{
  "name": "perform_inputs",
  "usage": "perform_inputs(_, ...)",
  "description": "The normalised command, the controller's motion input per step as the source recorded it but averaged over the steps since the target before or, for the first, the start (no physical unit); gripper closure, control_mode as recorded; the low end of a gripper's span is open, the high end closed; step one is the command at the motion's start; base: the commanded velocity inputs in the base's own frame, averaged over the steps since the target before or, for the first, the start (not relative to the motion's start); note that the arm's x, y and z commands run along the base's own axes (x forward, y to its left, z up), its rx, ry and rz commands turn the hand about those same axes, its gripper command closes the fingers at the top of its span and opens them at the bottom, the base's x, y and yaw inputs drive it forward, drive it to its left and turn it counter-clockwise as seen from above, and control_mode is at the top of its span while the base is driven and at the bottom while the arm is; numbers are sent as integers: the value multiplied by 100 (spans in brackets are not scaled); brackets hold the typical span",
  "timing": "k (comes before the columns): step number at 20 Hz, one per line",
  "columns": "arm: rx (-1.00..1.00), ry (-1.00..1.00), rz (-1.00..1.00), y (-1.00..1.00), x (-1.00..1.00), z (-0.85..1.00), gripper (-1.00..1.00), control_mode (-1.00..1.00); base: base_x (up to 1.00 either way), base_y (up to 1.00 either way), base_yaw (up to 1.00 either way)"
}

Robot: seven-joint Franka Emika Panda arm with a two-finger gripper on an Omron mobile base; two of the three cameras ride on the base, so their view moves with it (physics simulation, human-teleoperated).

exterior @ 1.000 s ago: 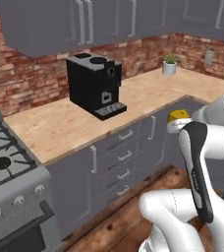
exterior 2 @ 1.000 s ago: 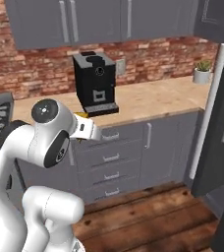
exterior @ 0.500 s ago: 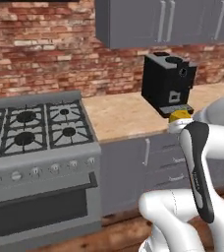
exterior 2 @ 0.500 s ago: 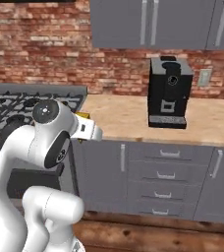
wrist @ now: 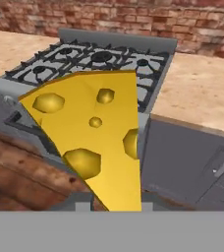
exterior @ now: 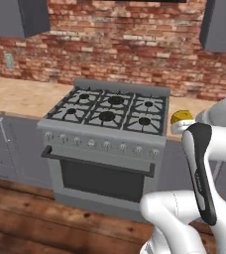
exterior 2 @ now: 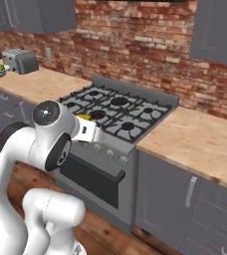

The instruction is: Pick the cheese from the fridge and the cheese grater from the cabinet and place them next to the salad bowl.

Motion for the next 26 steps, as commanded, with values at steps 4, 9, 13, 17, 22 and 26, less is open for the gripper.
perform_inputs(4, 0, 0, 0, 0, 0, 0, 100, 100, 38, 28, 48)
perform_inputs(9, 0, 0, 0, 0, 0, 0, 100, 100, 62, 46, 14)
perform_inputs(13, 0, 0, 0, 0, 0, 0, 100, 100, 61, 47, 15)
perform_inputs(17, 0, 0, 0, 0, 0, 0, 100, 100, 64, 51, 11)
perform_inputs(22, 0, 0, 0, 0, 0, 0, 100, 100, 64, 64, 0)
perform_inputs(26, 0, 0, 0, 0, 0, 0, 100, 100, 69, 66, 0)
